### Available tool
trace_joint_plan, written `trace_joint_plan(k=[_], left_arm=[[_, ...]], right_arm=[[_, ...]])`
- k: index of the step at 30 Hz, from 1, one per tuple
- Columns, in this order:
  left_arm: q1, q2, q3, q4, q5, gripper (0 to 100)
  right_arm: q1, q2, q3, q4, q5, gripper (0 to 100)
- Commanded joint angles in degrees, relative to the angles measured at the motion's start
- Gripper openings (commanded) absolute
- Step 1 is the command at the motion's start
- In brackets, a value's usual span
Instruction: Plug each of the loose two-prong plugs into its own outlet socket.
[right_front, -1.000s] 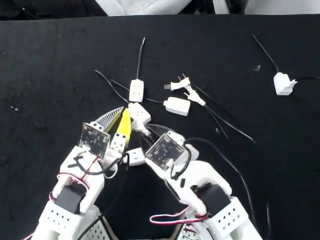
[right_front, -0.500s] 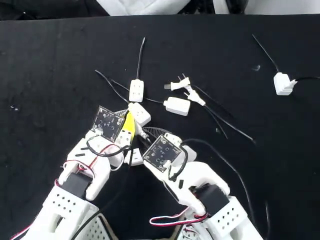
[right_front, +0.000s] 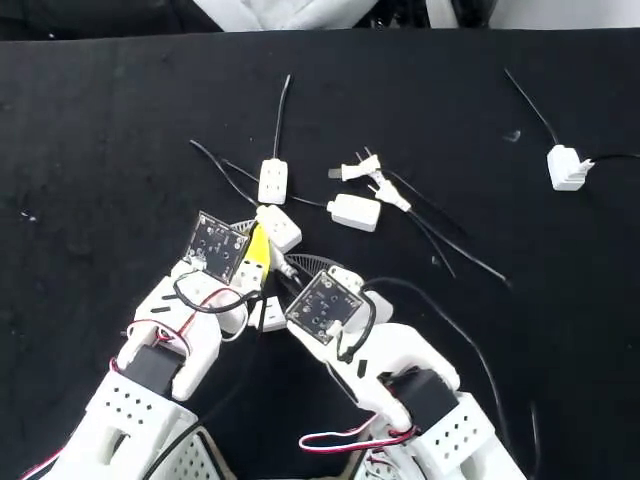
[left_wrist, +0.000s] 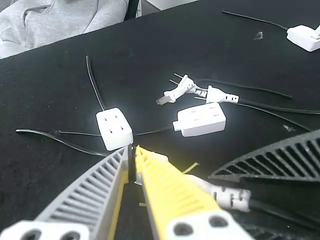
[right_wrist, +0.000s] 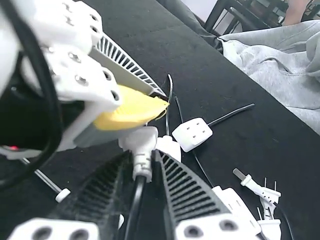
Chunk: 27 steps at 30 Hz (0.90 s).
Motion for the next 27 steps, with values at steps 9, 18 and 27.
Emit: trace_joint_plan(k=[9, 18, 27], left_arm=[[0.6, 0.7, -1.5, -1.1, -0.5, 3], [-3.4, -0.9, -4.2, -1.8, -0.6, 3], [-20.1, -16.8, -6.8, 15.4, -0.7, 3]], right_arm=[[-0.6, -1.4, -0.7, 0.1, 0.4, 1.1], [-0.6, -1.0, -0.7, 0.2, 0.4, 1.1], [-0.5, -1.0, -0.8, 5.1, 0.4, 1.1]])
